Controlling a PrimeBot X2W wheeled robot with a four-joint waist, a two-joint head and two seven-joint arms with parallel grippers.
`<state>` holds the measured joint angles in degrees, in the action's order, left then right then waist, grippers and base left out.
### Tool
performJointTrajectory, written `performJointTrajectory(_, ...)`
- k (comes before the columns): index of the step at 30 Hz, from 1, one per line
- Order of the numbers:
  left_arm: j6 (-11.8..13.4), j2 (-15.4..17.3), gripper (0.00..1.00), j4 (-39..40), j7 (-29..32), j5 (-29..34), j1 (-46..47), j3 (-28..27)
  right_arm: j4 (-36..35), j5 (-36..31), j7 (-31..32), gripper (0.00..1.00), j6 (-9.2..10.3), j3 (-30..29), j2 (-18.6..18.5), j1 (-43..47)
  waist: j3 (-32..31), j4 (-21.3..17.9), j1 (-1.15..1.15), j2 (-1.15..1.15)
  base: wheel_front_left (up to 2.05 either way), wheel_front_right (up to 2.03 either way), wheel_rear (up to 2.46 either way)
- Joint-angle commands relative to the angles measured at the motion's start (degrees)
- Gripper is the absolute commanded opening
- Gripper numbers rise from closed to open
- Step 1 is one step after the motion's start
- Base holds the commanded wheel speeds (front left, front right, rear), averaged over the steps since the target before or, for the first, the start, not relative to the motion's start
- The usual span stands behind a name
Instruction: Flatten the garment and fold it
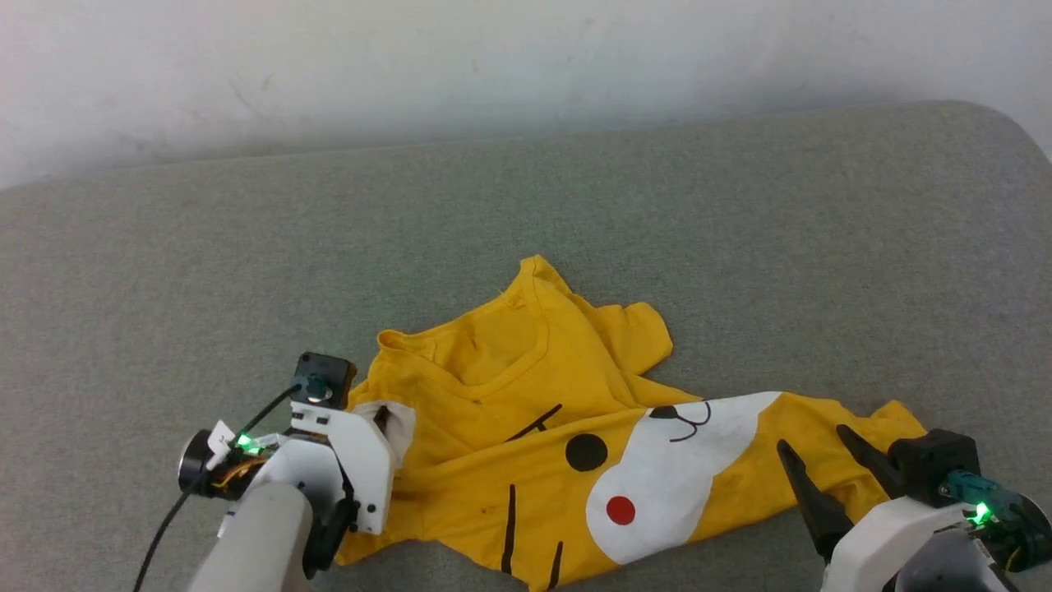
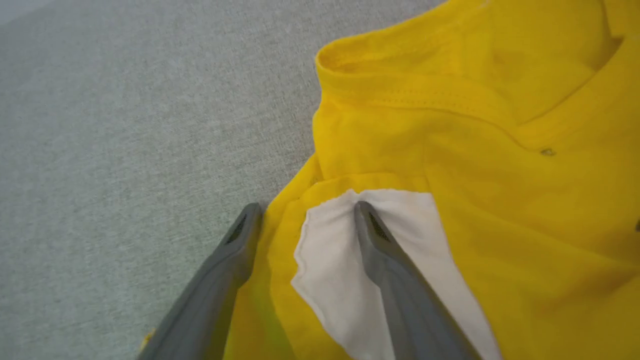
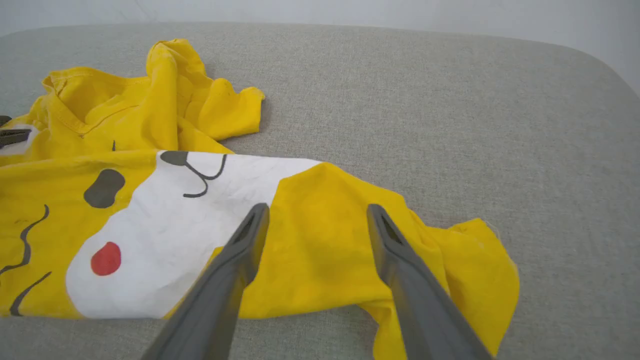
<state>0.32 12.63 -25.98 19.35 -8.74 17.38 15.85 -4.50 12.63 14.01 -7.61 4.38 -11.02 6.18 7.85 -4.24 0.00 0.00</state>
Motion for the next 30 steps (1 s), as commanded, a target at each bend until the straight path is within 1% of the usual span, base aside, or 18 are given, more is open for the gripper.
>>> performJointTrajectory(1, -1.0, 0.1, 0.0, -1.1, 0.8, -0.7, -0.5, 0.5, 0.3, -0.4, -0.5, 1.0, 0.12, 0.1, 0.3, -0.8, 0.7, -0.6, 0.0, 0.0, 0.0, 0.0, 0.0)
performJointTrajectory(3, -1.0, 0.0, 0.0, -0.6, -0.1, -1.4, -0.9, 0.0, 0.7, -0.5, -0.6, 1.0, 0.12, -0.1, 0.5, -0.9, 0.5, -0.3, 0.0, 0.0, 0.0, 0.0, 0.0)
performJointTrajectory(5, -0.1, 0.0, 0.0, 0.4, -2.8, -2.0, -1.2, -1.0, 1.0, -0.6, -0.7, 1.0, 0.12, -0.4, 0.6, -0.8, 0.1, 0.3, 0.0, 0.0, 0.0, 0.0, 0.0)
performJointTrajectory(9, 2.5, 0.1, 0.0, 2.8, -10.4, -2.3, -1.8, -3.3, 1.4, -0.9, -0.4, 1.0, 0.12, -1.1, 0.3, -0.6, -1.2, 2.1, 0.0, 0.0, 0.0, 0.0, 0.0)
performJointTrajectory(12, 5.1, 0.2, 0.0, 4.3, -14.9, -2.6, -2.9, -5.5, 1.6, -1.0, 0.1, 1.0, 0.12, -1.4, 0.2, -0.3, -2.1, 3.6, 0.0, 0.0, 0.0, 0.0, 0.0)
performJointTrajectory(14, 6.6, 0.3, 0.0, 4.5, -16.8, -3.2, -3.8, -7.0, 1.8, -1.0, 0.8, 1.0, 0.12, -1.6, 0.1, 0.1, -2.5, 4.7, 0.0, 0.0, 0.0, 0.0, 0.0)
performJointTrajectory(17, 7.5, 0.7, 0.0, 3.5, -17.8, -4.1, -5.2, -8.4, 2.1, -0.8, 2.0, 1.0, 0.12, -1.6, -0.1, 0.4, -2.7, 6.2, 0.0, 0.0, 0.0, 0.0, 0.0)
performJointTrajectory(18, 7.6, 0.7, 0.95, 3.1, -18.2, -4.1, -5.7, -8.3, 2.1, -0.9, 2.3, 1.0, 0.12, -1.4, -0.3, 0.3, -2.7, 6.7, 0.0, 0.0, 0.0, 0.0, 0.0)
performJointTrajectory(19, 7.7, 0.4, 1.0, 3.0, -18.8, -4.4, -6.0, -8.5, 2.1, -0.9, 2.5, 1.0, 0.12, -1.1, -0.6, 0.0, -2.6, 7.2, 0.0, 0.0, 0.0, 0.0, 0.0)
performJointTrajectory(20, 7.7, -0.1, 1.0, 3.0, -19.7, -4.6, -6.4, -8.3, 1.9, -0.7, 2.7, 1.0, 0.12, -0.8, -0.8, -0.5, -2.5, 7.7, 0.0, 0.0, 0.0, 0.0, 0.0)
performJointTrajectory(23, 6.5, -1.7, 1.0, 4.4, -24.1, -5.2, -7.1, -7.5, 1.1, 1.4, 3.5, 1.0, 0.12, 0.1, -1.1, -3.0, -2.1, 9.4, 0.0, 0.0, 0.0, 0.0, 0.0)
performJointTrajectory(25, 5.7, -2.7, 1.0, 5.6, -27.5, -5.6, -7.5, -6.9, 1.1, 2.4, 4.7, 1.0, 0.12, 1.2, -2.5, -5.4, -1.9, 10.8, 0.0, 0.0, 0.0, 0.0, 0.0)
performJointTrajectory(27, 5.3, -3.5, 1.0, 6.7, -30.2, -5.6, -8.0, -6.4, 2.0, 3.5, 6.0, 1.0, 0.12, 1.5, -3.6, -8.2, -1.6, 12.3, 0.0, 0.0, 0.0, 0.0, 0.0)
performJointTrajectory(30, 4.7, -4.7, 1.0, 8.5, -32.5, -5.3, -8.9, -5.2, 5.3, 4.0, 8.9, 1.0, 0.12, 2.7, -5.6, -12.9, -1.2, 14.7, 0.0, 0.0, 0.0, 0.0, 0.0)
